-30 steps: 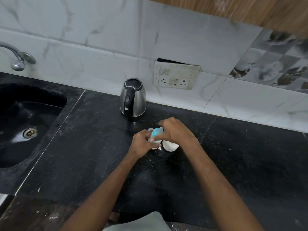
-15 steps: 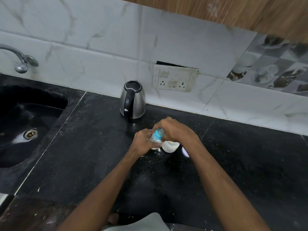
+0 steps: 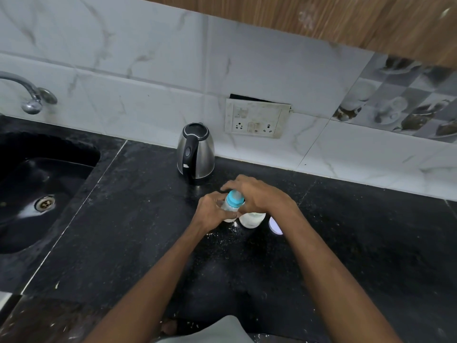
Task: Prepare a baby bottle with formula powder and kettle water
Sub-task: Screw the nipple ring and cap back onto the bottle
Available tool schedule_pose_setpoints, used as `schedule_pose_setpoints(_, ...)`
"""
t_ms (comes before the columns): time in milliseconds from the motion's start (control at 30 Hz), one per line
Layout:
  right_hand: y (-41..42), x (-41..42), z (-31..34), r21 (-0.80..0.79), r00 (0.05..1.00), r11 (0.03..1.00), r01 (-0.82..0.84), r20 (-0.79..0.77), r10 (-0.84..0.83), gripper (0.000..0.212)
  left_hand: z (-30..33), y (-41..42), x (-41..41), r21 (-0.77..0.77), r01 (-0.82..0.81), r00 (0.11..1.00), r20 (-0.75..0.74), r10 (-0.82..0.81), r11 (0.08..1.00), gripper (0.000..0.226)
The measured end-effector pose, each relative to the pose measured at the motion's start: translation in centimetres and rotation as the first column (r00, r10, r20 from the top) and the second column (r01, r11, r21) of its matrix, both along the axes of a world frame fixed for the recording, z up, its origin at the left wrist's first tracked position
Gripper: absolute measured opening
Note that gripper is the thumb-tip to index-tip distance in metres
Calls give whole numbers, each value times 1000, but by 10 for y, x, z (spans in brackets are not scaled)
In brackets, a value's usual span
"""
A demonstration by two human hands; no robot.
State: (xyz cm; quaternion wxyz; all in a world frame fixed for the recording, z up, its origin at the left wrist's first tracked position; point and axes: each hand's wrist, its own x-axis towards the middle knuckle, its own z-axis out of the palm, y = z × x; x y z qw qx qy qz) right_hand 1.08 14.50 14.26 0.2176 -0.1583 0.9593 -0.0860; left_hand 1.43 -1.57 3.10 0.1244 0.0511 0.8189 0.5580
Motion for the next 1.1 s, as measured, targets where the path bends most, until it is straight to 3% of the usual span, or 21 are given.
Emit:
schedule_pose_setpoints(133, -6, -1, 0, 43, 993, 995, 92, -84, -88, 37, 0, 1, 1, -4, 1, 1000, 3, -1, 1000, 49)
schedule_pose_setpoints(233, -10, 2, -1, 202, 974, 970, 133, -207, -90, 68, 0, 1, 4, -4, -8, 1000, 4, 8, 1000, 36)
schedule_pose_setpoints(300, -11, 3, -1, 217, 965, 966, 140, -247, -84, 75, -1, 1, 7, 5, -11, 1000, 11, 11, 1000, 39)
schedule_pose_setpoints(467, -4, 1, -2, 16, 997, 1000, -10, -72, 11, 53, -3, -3, 3, 13, 30, 1000, -9, -30, 999, 41)
schedule_pose_setpoints(634, -6, -3, -7, -45, 996, 999, 3, -94, -7, 39, -3, -13, 0, 32, 67, 998, -10, -67, 997, 43)
schedule_pose_setpoints(900, -17, 6, -15, -43, 965, 984, 171, -193, -176, 54, -3, -12, 9, 110, 20, 1000, 6, -21, 994, 47)
schedule_pose_setpoints(1000, -13, 8, -23, -11, 962, 1000, 8, -273, -10, 52, -2, -19, 8, 121, 69, 997, 12, -71, 990, 40)
schedule_pose_setpoints(1100, -1, 7, -27, -92, 947, 986, -140, -302, 106, 48, 5, -28, 5, 168, 138, 988, 43, -147, 976, 42)
